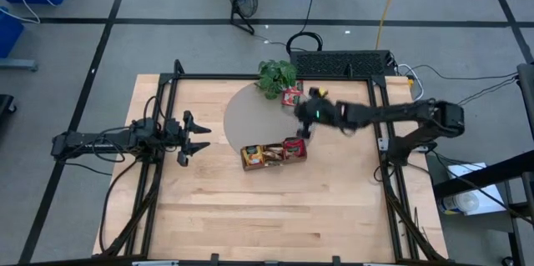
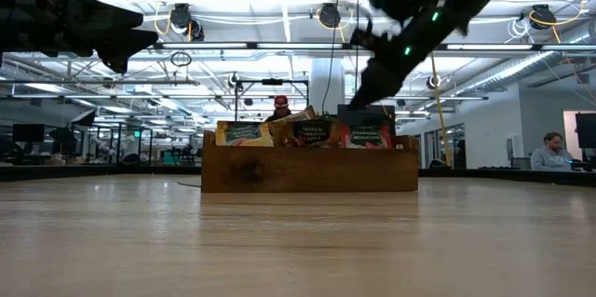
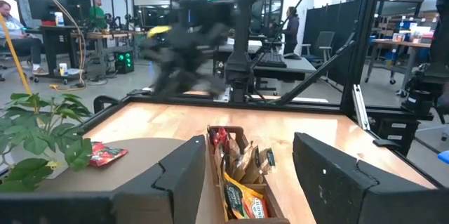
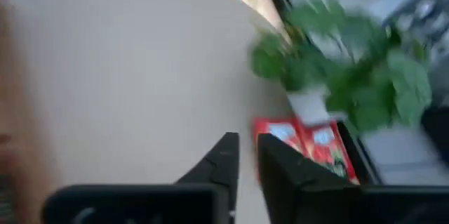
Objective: Pick & Place Tea
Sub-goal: Put the top red tea bag into the right slot of the wooden organizer
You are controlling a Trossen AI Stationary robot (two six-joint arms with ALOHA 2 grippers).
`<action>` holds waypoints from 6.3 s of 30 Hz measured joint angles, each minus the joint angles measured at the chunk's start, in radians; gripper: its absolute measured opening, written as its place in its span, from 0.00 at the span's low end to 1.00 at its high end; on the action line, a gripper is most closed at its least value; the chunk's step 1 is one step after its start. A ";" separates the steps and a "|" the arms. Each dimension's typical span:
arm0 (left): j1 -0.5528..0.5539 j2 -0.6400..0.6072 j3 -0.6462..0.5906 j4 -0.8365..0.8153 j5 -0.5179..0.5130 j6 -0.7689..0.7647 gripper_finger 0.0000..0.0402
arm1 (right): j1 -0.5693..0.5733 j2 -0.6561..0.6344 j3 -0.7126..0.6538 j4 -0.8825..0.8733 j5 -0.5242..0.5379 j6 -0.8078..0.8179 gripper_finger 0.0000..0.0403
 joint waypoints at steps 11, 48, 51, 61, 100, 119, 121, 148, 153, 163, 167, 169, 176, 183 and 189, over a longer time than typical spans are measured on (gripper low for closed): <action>0.000 0.000 0.000 0.000 0.000 0.000 0.53 | -0.433 0.317 0.327 -0.226 -0.351 -0.074 0.55; 0.000 0.000 0.000 0.000 0.000 0.000 0.53 | -0.514 0.416 0.472 -0.571 -0.179 0.079 0.38; 0.000 0.000 0.000 0.000 0.000 0.000 0.53 | -0.507 0.395 0.472 -0.510 -0.237 0.112 0.39; 0.000 0.000 0.000 0.000 0.000 0.000 0.53 | -0.495 0.482 0.470 -0.464 -0.233 0.143 0.45; 0.000 0.000 0.000 0.000 0.000 0.000 0.53 | -0.323 0.470 0.470 -0.496 0.005 0.022 0.01; 0.000 0.000 0.000 0.000 0.000 0.000 0.53 | 0.314 -0.108 0.009 -0.373 0.159 0.159 0.00; 0.000 0.000 0.000 0.000 0.000 0.000 0.53 | 0.397 -0.148 -0.072 -0.255 0.158 0.160 0.00; 0.000 0.000 0.000 0.000 0.000 0.000 0.53 | 0.524 -0.041 -0.257 0.062 0.158 0.316 0.10; 0.000 0.000 0.000 0.000 0.000 0.000 0.53 | 0.524 -0.041 -0.256 0.089 0.177 0.317 0.21; 0.000 0.000 0.000 0.000 0.000 0.000 0.53 | 0.524 -0.058 -0.256 0.189 0.251 0.237 0.34; 0.000 0.000 0.000 0.000 0.000 0.000 0.53 | 0.524 -0.062 -0.255 0.298 0.262 0.189 0.33; 0.000 0.000 0.000 0.000 0.000 0.000 0.53 | 0.526 -0.061 -0.255 0.317 0.260 0.141 0.31; 0.000 0.000 0.000 0.000 0.000 0.000 0.53 | 0.526 -0.060 -0.059 -0.104 0.091 0.118 0.04; 0.000 0.000 0.000 0.000 0.000 0.000 0.53 | 0.489 -0.004 0.063 -0.397 -0.028 0.166 0.00; 0.000 0.000 0.000 0.000 0.000 0.000 0.53 | 0.443 0.085 0.064 -0.387 -0.083 0.136 0.00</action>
